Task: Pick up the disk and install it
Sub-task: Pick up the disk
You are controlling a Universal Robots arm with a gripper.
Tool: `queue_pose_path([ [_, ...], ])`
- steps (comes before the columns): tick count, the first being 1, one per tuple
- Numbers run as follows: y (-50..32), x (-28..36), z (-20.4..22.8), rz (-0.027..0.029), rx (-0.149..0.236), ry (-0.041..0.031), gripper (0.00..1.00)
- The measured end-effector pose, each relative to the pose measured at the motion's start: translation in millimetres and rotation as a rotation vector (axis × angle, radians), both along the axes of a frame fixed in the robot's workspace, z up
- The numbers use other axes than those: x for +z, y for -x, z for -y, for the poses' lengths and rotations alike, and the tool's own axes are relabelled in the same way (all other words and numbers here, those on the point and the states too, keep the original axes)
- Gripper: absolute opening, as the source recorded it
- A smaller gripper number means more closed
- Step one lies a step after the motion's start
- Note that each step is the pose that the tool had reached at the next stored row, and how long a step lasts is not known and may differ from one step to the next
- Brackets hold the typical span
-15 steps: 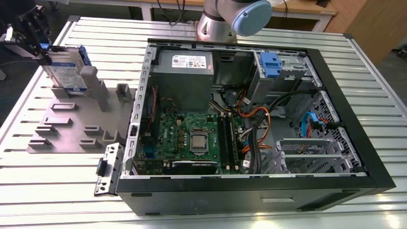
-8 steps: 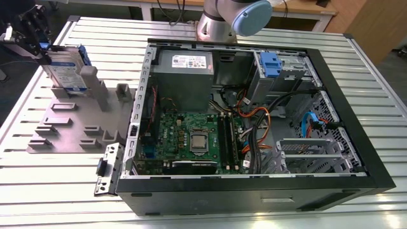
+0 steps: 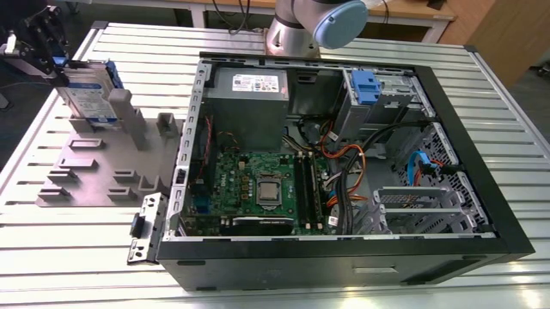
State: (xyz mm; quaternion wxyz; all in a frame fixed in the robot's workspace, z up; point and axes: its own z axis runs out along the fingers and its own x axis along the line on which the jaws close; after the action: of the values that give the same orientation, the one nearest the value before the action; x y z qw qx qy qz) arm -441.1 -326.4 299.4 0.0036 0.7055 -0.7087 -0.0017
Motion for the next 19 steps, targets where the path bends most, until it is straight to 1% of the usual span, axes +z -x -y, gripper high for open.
queue_pose_path([
  [6,0.0,0.2,0.0,-0.0001,0.000,0.0000,0.36],
  [8,0.1,1.5,0.0,-0.0008,0.000,0.0003,0.36],
  [16,0.0,5.2,0.0,-0.0002,0.000,0.0001,0.36],
  [19,0.0,5.2,0.0,0.0000,0.000,0.0000,0.36],
])
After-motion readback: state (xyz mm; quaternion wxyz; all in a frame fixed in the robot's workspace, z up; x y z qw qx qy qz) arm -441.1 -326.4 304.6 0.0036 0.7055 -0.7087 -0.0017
